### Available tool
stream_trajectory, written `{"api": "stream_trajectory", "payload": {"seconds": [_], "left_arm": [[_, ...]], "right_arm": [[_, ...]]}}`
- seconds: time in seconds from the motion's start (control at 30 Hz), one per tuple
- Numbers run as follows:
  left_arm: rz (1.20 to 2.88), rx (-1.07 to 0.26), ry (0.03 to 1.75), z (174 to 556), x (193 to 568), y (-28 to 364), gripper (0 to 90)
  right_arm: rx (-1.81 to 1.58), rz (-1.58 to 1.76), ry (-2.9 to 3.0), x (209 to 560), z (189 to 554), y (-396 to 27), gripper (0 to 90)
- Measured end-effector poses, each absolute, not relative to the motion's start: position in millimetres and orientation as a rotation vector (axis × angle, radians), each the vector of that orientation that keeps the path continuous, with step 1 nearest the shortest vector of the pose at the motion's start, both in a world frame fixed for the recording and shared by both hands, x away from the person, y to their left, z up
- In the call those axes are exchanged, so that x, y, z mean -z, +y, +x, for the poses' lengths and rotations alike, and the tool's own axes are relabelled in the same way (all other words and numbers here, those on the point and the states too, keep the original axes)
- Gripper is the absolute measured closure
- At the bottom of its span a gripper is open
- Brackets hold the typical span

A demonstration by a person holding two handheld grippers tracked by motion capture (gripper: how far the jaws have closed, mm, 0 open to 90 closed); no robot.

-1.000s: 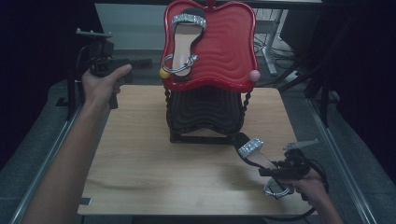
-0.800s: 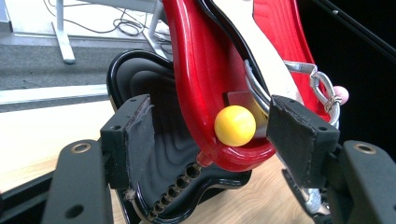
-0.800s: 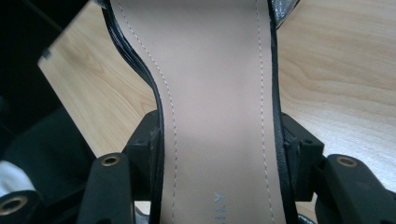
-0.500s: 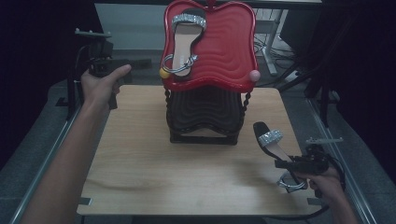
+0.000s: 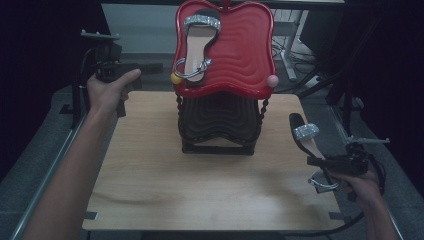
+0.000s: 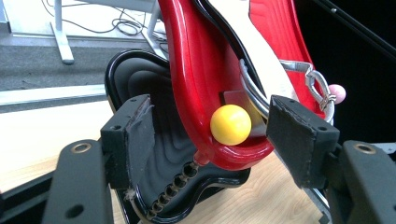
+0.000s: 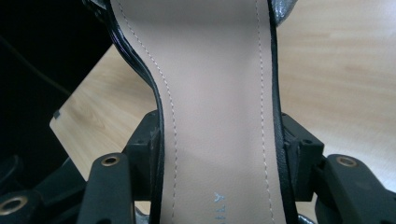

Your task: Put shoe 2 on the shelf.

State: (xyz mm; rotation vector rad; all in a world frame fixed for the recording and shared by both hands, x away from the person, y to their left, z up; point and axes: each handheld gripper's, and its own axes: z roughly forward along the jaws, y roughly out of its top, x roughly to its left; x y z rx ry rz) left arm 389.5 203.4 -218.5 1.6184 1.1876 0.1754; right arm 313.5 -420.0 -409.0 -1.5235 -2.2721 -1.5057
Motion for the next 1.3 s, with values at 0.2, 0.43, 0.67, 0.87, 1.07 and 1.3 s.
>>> {"api": "stream_trajectory", "payload": {"seconds": [0.2,0.43,0.67,0.87,1.07,1.3], "left_arm": [[1.616,-0.174,1.186,390,218,203,32.1],[1.615,-0.176,1.185,390,217,202,32.1],[1.62,-0.177,1.181,390,217,201,32.1],[1.615,-0.175,1.183,390,216,201,32.1],[1.614,-0.171,1.182,390,216,199,32.2],[1.615,-0.175,1.182,390,216,202,32.2]], "right_arm": [[1.584,-1.521,-2.234,380,325,-427,42.8],[1.664,-1.503,-2.229,333,340,-427,42.8],[1.733,-1.493,-2.215,293,356,-419,42.8],[1.747,-1.477,-2.233,266,366,-409,42.8],[1.74,-1.466,-2.248,248,376,-396,42.8],[1.735,-1.442,-2.263,238,382,-380,42.8]]}}
